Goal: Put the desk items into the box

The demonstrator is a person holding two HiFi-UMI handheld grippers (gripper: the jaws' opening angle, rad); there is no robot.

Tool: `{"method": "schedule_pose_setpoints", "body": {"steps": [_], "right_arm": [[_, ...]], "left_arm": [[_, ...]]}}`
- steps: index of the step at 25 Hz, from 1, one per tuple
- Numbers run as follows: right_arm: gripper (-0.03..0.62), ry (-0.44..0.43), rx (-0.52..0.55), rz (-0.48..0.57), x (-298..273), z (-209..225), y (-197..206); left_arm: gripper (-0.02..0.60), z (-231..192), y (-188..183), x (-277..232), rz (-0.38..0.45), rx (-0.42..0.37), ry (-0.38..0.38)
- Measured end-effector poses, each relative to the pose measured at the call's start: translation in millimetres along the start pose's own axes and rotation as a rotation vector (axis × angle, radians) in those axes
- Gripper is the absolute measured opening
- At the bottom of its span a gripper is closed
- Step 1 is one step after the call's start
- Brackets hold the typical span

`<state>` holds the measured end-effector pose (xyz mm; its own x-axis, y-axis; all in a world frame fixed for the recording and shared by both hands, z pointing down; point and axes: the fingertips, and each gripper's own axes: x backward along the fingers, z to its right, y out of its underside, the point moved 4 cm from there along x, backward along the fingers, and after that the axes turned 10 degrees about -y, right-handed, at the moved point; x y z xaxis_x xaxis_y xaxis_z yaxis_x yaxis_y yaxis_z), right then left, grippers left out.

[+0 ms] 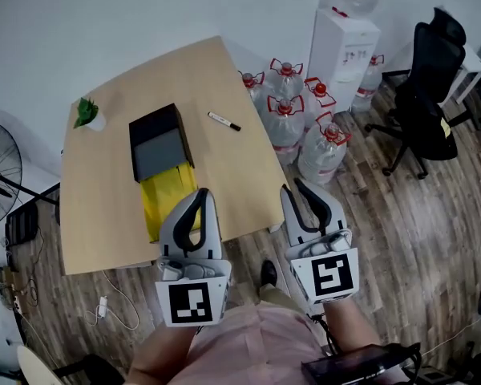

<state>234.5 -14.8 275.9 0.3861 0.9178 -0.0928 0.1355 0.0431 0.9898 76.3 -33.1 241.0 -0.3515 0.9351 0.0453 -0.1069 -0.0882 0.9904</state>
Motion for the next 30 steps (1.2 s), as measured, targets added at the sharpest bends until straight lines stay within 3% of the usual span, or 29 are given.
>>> {"method": "schedule_pose_setpoints", "body": {"steps": [14,25,30], "right_arm": [[0.077,-0.119,0.052,-0.015,-80.7,31.0,-7.8],[0.081,-0.139,0.066,-0.099,-159.9,53.8,12.9],[0.084,-0.164,0.068,-0.154,-208.4,62.6,26.4]], "left_arm": [[0.011,-30.2,15.6,-50.4,-0.038,0.041,-0.126],[0.011,-61.8,46.5,-118.7,-0.072,0.087,-0.105],[0.01,-86.6,67.1,-155.7,-0.125,0.104,-0.114]]}}
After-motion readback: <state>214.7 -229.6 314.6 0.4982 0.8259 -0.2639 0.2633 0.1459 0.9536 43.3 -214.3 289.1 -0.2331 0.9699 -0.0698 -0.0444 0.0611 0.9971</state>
